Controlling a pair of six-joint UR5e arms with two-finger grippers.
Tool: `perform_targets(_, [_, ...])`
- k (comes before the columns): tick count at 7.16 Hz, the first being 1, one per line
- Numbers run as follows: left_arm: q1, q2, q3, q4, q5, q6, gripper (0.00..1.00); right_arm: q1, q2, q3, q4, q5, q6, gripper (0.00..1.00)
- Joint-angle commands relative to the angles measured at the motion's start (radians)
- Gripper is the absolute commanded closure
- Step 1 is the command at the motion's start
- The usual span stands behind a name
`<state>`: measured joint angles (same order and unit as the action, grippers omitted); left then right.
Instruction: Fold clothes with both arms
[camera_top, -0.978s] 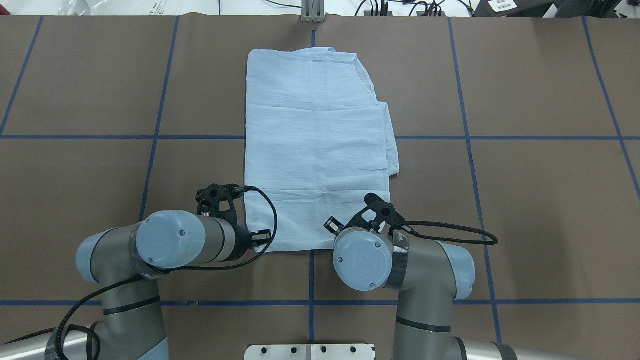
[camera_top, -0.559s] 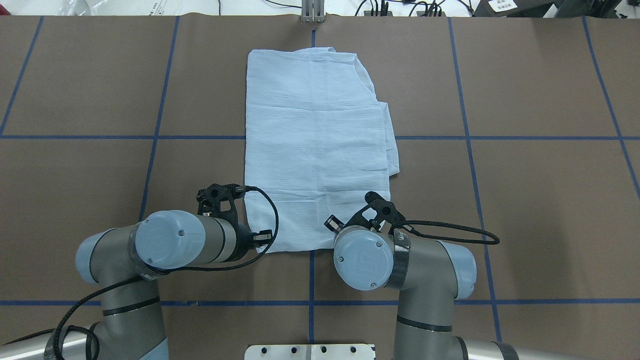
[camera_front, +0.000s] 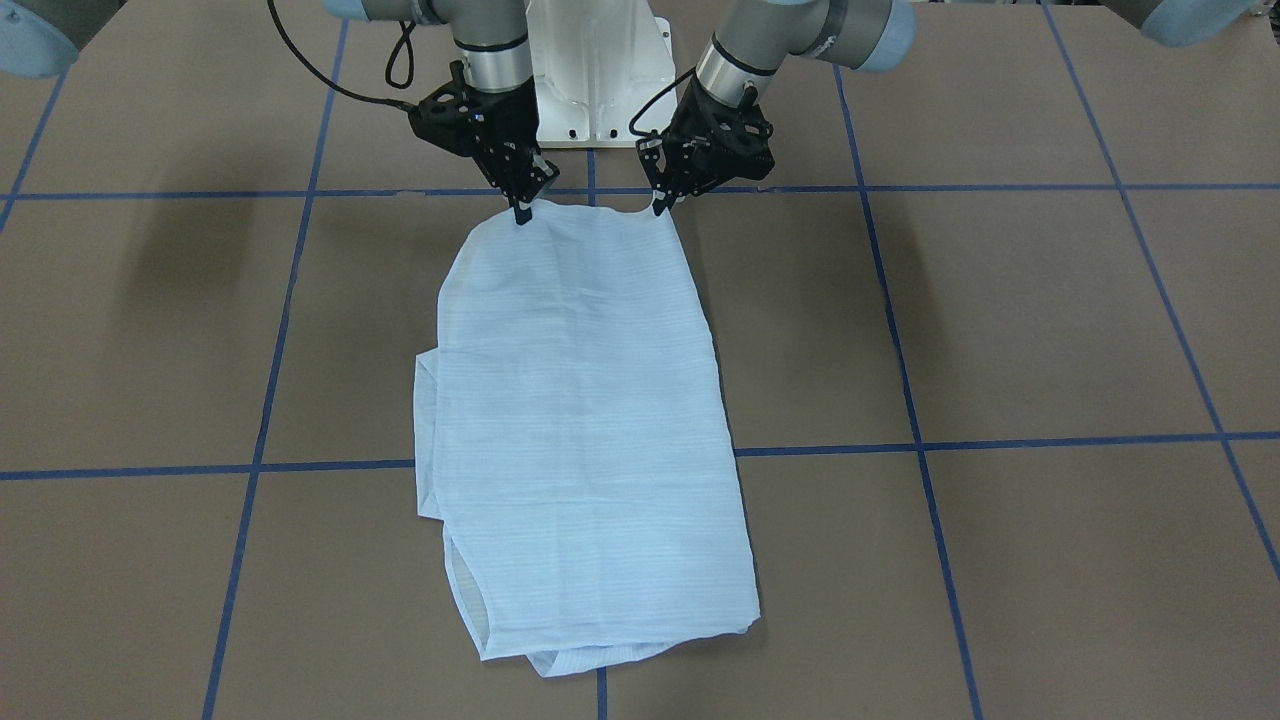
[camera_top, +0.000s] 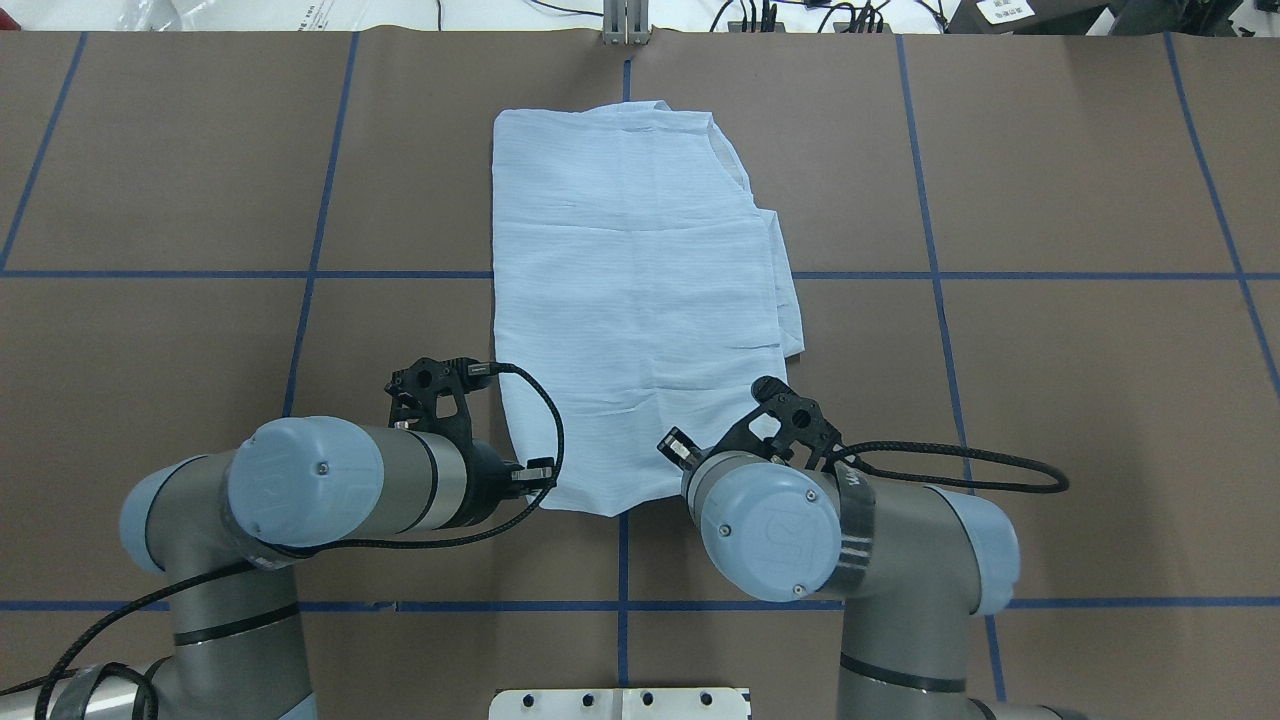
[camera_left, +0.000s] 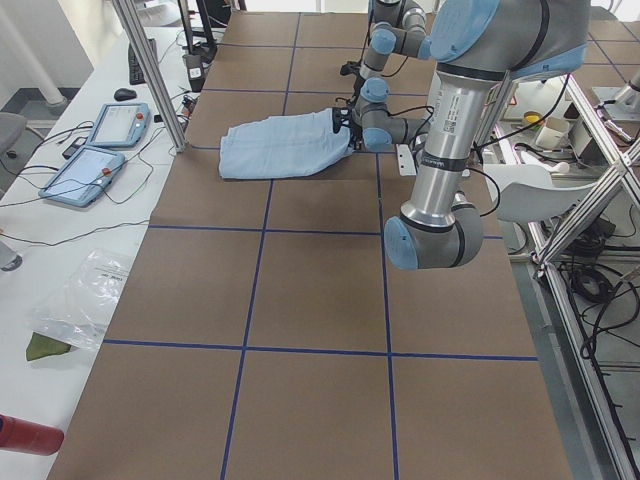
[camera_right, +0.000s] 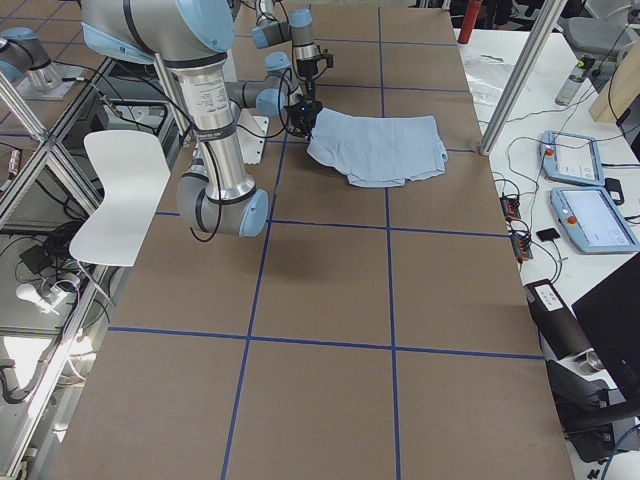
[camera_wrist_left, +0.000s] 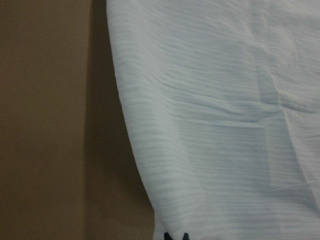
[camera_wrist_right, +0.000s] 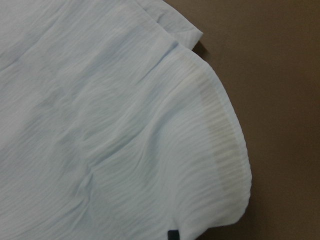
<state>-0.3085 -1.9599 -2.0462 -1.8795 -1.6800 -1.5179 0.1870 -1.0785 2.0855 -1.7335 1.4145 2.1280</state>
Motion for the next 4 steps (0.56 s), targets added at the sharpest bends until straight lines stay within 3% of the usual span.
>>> perform_targets(1, [0.069,-0.001,-0.296,0.289,-0.010,-0.056,1.00,-0.095,0.002,0.273,-0.278,-0.005,0.004,1.00])
perform_targets(2, [0.069,-0.008,-0.346,0.363,-0.038,-0.056,1.00,-0.101,0.021,0.321,-0.332,-0.005,0.003,1.00])
perform_targets(4, [0.060,-0.016,-0.272,0.369,-0.044,-0.042,1.00,-0.098,0.049,0.279,-0.330,-0.058,-0.019,1.00])
